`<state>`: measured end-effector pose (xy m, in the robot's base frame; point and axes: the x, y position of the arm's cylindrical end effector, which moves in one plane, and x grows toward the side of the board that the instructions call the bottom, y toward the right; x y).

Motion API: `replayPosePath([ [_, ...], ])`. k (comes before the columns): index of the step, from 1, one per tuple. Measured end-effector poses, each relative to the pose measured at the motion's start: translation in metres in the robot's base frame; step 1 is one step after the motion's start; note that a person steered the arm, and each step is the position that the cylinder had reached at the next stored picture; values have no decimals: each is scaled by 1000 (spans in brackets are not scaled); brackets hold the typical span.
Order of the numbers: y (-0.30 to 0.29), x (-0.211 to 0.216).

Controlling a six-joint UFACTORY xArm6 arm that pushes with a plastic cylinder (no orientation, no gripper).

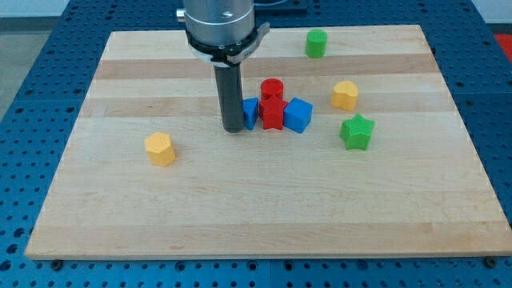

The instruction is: Move the green star diagonally bottom right to the yellow heart

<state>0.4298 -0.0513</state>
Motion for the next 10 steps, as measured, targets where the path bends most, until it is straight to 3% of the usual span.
replayPosePath([
  [1, 0, 0],
  [3, 11, 56],
  [7, 175, 47],
  [10, 193, 28],
])
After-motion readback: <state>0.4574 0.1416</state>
